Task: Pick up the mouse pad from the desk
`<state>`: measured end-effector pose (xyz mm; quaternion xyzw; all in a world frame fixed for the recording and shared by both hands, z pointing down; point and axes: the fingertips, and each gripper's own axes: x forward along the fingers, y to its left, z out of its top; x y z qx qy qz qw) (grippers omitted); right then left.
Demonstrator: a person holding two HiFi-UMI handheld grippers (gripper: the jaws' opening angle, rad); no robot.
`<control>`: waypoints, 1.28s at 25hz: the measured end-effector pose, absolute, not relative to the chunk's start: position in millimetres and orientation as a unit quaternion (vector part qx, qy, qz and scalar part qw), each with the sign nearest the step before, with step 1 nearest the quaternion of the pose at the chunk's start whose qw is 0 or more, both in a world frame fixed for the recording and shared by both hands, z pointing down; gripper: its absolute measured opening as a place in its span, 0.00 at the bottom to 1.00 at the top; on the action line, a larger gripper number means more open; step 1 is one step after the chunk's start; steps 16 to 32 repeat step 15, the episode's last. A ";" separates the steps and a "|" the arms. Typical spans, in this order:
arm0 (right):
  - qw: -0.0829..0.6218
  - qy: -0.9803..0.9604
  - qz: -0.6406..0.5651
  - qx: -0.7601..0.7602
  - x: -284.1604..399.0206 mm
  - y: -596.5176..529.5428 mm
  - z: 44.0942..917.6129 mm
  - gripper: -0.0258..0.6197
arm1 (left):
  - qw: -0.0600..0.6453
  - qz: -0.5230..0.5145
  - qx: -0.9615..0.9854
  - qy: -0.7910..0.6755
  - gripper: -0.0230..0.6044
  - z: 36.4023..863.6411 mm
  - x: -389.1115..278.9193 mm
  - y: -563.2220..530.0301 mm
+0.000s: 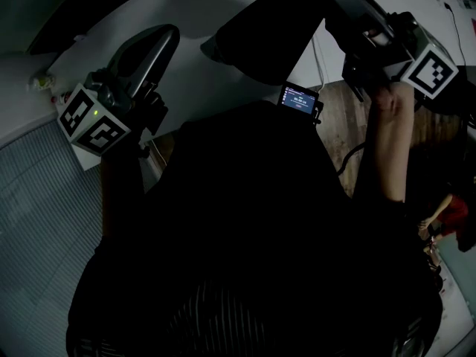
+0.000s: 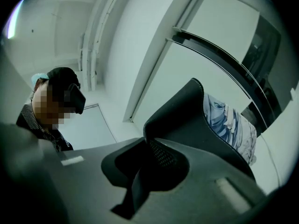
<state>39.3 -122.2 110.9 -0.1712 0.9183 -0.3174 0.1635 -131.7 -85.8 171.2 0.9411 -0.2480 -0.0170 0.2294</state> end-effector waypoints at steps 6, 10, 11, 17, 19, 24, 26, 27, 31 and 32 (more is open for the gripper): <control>0.149 0.920 -0.318 -0.175 35.5 -113.3 117.6 0.07 | 0.234 -0.022 0.939 -0.252 0.05 176.3 -138.7 -84.1; 0.145 0.918 -0.319 -0.186 43.3 -112.6 121.7 0.07 | 0.240 -0.021 0.938 -0.251 0.05 178.8 -138.5 -83.7; 0.146 0.919 -0.317 -0.184 42.5 -112.9 120.4 0.07 | 0.239 -0.020 0.938 -0.250 0.05 179.5 -138.5 -83.3; 0.149 0.923 -0.308 -0.178 36.8 -114.8 114.7 0.07 | 0.240 -0.026 0.940 -0.242 0.05 180.2 -141.6 -81.5; 0.149 0.923 -0.308 -0.178 36.8 -114.8 114.7 0.07 | 0.240 -0.026 0.940 -0.242 0.05 180.2 -141.6 -81.5; 0.149 0.923 -0.308 -0.178 36.8 -114.8 114.7 0.07 | 0.240 -0.026 0.940 -0.242 0.05 180.2 -141.6 -81.5; 0.149 0.923 -0.308 -0.178 36.8 -114.8 114.7 0.07 | 0.240 -0.026 0.940 -0.242 0.05 180.2 -141.6 -81.5; 0.149 0.923 -0.308 -0.178 36.8 -114.8 114.7 0.07 | 0.240 -0.026 0.940 -0.242 0.05 180.2 -141.6 -81.5; 0.149 0.923 -0.308 -0.178 36.8 -114.8 114.7 0.07 | 0.240 -0.026 0.940 -0.242 0.05 180.2 -141.6 -81.5; 0.149 0.923 -0.308 -0.178 36.8 -114.8 114.7 0.07 | 0.240 -0.026 0.940 -0.242 0.05 180.2 -141.6 -81.5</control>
